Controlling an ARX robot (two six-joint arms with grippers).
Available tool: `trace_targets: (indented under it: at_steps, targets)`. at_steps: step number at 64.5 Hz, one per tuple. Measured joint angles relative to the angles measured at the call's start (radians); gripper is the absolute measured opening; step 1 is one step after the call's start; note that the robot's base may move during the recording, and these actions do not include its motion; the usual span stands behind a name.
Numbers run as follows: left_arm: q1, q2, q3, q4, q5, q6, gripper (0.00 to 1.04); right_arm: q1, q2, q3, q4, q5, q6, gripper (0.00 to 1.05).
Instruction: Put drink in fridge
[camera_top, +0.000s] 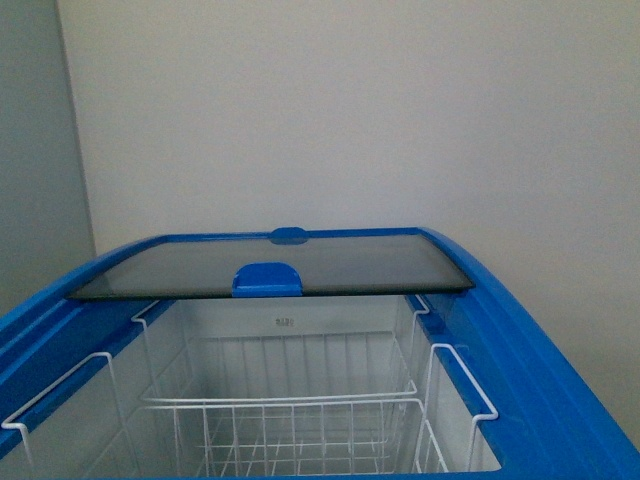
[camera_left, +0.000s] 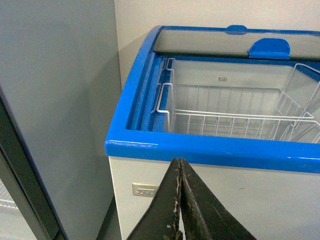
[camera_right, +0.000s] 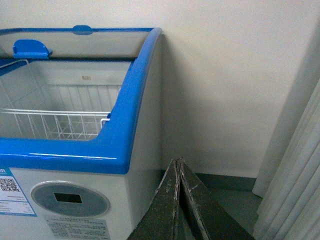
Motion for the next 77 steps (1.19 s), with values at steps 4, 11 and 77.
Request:
trace_targets:
  at_steps: [4, 11, 77]
  targets:
    - [0.0, 0.0, 0.0, 0.0, 0.0, 0.0, 0.03, 0.0, -0.006, -0.006, 0.001, 0.0, 0.0, 0.03]
    - [0.0, 0.0, 0.0, 0.0, 0.0, 0.0, 0.03, 0.0, -0.016, -0.019, 0.004, 0.0, 0.0, 0.03]
    - [0.0, 0.0, 0.0, 0.0, 0.0, 0.001, 0.97, 0.0, -0.062, -0.057, 0.01, 0.0, -0.001, 0.98]
